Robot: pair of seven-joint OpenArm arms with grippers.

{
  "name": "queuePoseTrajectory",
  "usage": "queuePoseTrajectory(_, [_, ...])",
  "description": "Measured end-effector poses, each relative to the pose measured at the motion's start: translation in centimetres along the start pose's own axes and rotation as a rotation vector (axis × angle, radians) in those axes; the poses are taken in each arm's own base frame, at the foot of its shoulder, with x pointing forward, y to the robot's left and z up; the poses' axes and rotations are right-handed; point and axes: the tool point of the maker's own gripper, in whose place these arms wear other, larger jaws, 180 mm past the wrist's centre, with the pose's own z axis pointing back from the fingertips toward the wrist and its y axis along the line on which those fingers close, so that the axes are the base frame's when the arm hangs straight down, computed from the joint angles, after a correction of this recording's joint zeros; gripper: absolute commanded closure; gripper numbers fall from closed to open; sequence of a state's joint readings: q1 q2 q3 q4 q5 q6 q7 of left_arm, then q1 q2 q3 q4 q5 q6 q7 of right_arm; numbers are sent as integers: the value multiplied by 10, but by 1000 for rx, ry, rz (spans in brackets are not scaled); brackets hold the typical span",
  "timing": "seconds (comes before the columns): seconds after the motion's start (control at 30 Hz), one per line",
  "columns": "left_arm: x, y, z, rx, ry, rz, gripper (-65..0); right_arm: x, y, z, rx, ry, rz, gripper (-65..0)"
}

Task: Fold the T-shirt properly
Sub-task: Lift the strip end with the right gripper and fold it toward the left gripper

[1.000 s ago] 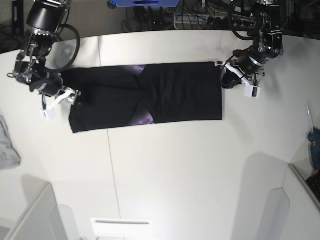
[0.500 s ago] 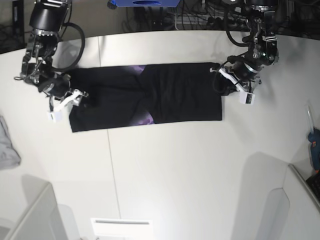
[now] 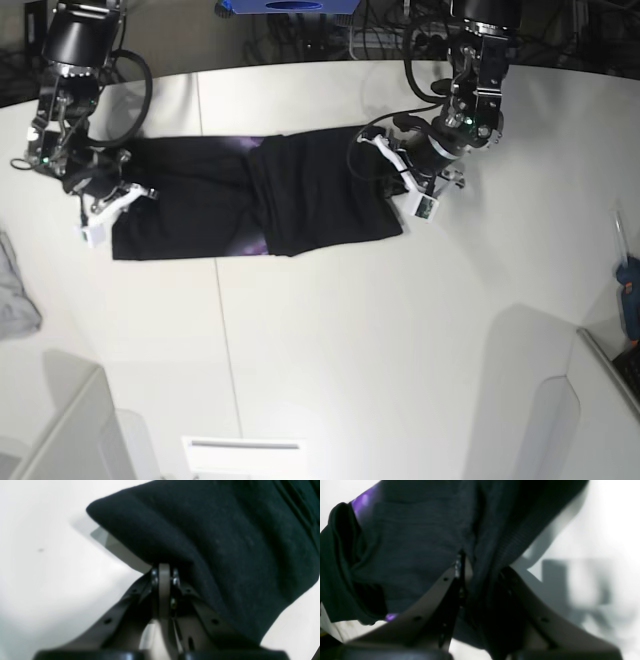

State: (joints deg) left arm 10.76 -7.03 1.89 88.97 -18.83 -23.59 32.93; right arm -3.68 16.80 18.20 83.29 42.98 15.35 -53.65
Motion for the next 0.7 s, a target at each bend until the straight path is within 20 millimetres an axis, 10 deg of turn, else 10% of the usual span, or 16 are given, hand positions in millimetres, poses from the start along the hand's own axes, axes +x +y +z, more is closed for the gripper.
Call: queuePoseTrajectory(0.7, [16,6,-8,16,57,-32,0,10,139,19,126,-47,185,0])
